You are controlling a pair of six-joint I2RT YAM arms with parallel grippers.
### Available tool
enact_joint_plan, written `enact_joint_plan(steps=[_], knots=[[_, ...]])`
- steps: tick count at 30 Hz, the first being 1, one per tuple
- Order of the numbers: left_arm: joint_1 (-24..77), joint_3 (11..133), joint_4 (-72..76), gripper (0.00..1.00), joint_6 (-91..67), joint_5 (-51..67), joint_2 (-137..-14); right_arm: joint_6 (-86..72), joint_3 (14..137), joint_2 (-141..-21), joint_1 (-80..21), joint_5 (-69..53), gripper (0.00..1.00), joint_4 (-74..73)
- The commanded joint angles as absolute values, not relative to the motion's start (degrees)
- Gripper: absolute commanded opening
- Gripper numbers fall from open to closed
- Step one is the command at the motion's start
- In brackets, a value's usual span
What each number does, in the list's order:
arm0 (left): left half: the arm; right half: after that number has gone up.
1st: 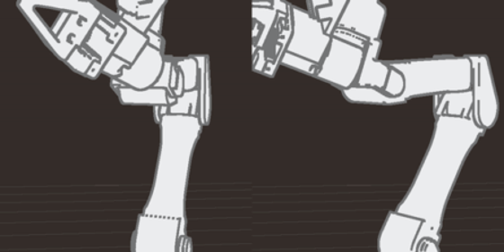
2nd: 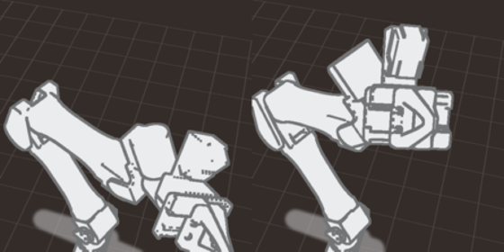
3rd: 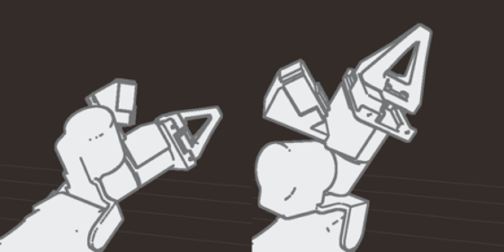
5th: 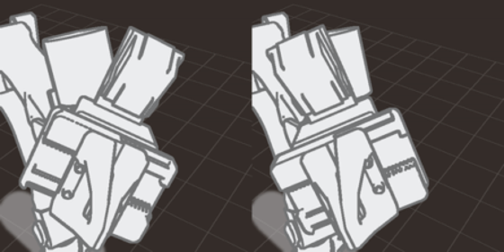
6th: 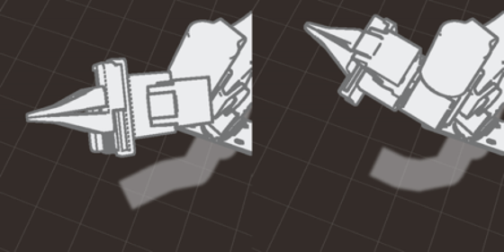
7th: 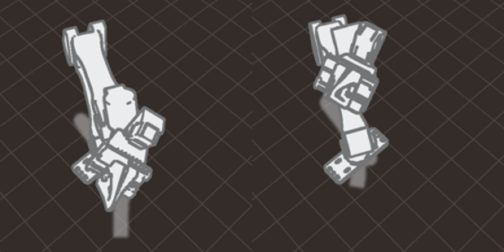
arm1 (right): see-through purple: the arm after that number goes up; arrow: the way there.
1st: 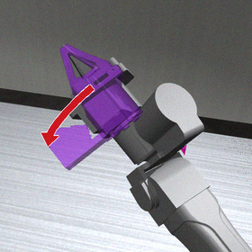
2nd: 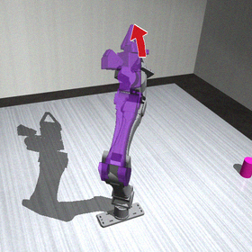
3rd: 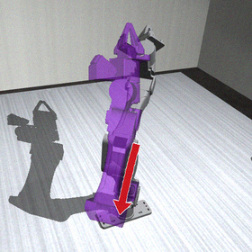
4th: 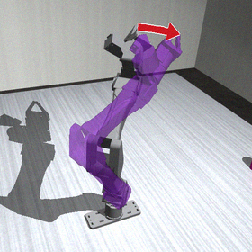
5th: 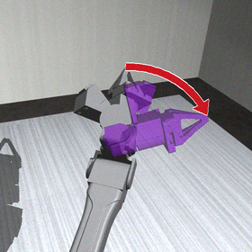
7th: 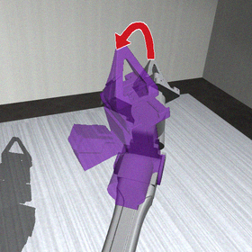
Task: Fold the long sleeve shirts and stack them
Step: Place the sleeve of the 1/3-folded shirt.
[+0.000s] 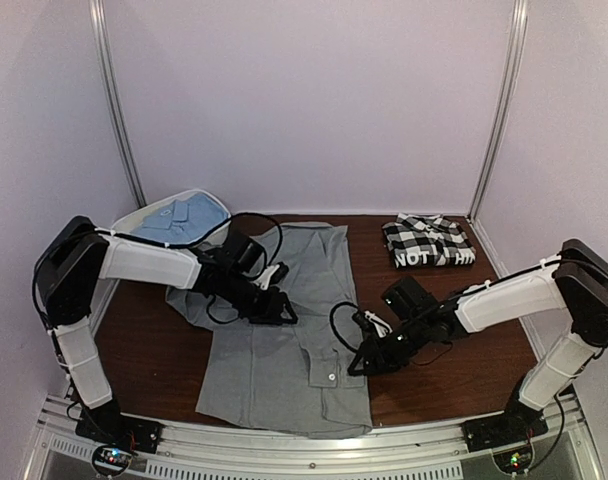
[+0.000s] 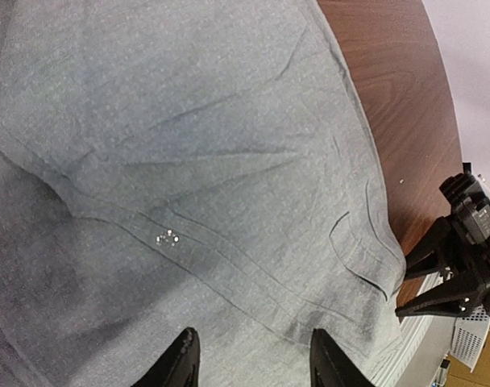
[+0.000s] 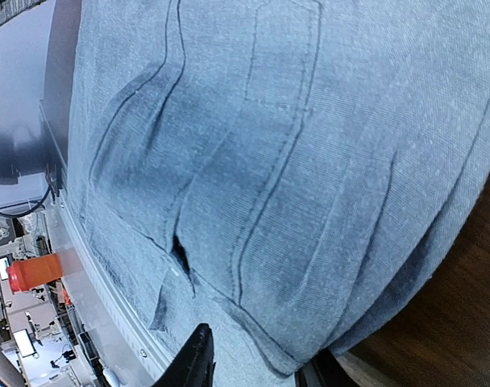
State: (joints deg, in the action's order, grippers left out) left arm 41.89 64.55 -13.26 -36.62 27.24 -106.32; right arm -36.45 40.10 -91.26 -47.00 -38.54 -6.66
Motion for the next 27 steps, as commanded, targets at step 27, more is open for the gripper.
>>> enact_joint_plan(steps=[27], knots=[[41.8, 60.6, -11.3, 0.47, -35.9, 26.8, -99.8, -29.4, 53.1, -86.0, -47.9, -23.0, 0.35, -27.9]])
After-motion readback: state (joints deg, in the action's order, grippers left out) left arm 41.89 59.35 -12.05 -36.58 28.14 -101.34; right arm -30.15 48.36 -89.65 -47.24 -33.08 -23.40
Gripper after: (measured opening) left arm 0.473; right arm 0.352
